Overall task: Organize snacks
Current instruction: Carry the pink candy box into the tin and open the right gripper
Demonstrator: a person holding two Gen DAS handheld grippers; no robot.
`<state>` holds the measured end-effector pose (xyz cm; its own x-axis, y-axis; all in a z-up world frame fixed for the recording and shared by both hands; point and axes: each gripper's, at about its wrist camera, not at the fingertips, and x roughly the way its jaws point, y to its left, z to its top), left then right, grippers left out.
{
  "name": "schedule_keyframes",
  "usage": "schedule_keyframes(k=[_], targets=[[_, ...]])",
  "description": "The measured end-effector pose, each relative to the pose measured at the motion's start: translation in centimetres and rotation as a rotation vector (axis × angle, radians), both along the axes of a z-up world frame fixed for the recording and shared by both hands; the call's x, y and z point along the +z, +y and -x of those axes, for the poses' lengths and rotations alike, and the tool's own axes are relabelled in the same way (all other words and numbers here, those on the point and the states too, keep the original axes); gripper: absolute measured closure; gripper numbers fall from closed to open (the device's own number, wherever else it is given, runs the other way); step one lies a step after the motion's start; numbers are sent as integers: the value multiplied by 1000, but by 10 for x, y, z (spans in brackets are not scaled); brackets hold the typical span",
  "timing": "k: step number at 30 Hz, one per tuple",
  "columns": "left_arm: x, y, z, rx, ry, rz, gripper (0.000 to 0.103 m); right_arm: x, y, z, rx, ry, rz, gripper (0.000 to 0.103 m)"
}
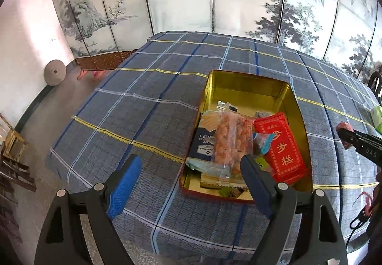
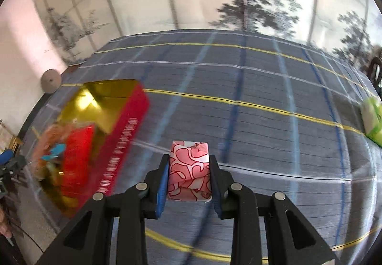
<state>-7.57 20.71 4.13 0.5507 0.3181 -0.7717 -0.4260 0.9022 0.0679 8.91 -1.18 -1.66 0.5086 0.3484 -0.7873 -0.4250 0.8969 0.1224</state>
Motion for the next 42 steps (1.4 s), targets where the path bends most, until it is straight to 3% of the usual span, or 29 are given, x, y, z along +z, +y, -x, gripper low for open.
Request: schedule_keyframes(k=[16,42], targets=[[-4,21,17,58,7,22,18,17,91,42,191,-13,-22,72],[-12,42,35,114,47,15,18,-3,144,58,241,-51,47,72]])
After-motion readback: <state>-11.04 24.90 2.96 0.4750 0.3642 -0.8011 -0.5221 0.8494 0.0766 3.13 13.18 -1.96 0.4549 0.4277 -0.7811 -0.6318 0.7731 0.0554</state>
